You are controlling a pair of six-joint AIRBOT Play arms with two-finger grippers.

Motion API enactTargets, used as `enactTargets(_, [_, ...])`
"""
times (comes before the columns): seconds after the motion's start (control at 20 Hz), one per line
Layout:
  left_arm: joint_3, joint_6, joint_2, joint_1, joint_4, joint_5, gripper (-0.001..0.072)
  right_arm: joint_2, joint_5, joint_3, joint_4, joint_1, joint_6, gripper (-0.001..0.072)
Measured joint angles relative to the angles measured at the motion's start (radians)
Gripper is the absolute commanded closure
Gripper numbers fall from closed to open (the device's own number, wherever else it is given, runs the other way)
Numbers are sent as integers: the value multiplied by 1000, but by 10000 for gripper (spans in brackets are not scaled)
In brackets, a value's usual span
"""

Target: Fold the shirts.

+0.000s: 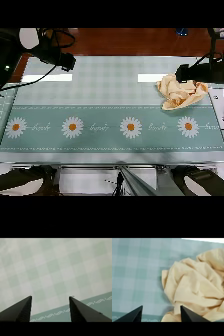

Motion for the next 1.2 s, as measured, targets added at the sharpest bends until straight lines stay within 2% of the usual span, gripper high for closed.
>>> enactTargets(0.2, [0, 0, -7, -1, -1, 113, 155, -75, -127, 0, -166, -53, 98, 167])
enactTargets(0.35, [0, 2, -8, -1, -1, 144, 155, -183, -164, 0, -182, -153, 145, 116])
enactTargets(0.7, [0, 10, -9, -1, -1, 68, 155, -400, -188, 0, -66, -410, 243, 116])
enactTargets(1.0, [0, 13, -9, -1, -1, 27, 155, -549, -197, 0, 117, -461, 225, 123])
enactTargets(1.05, [0, 13, -9, -1, -1, 27, 155, -577, -199, 0, 166, -455, 207, 158])
enactTargets(1.1, [0, 13, -10, -1, -1, 24, 155, -601, -204, 1, 212, -447, 185, 362])
enactTargets(1.15, [0, 13, -9, -1, -1, 22, 156, -621, -215, 2, 269, -438, 155, 600])
enactTargets(1.2, [0, 13, -9, -1, -1, 21, 156, -636, -221, 3, 327, -429, 117, 676])
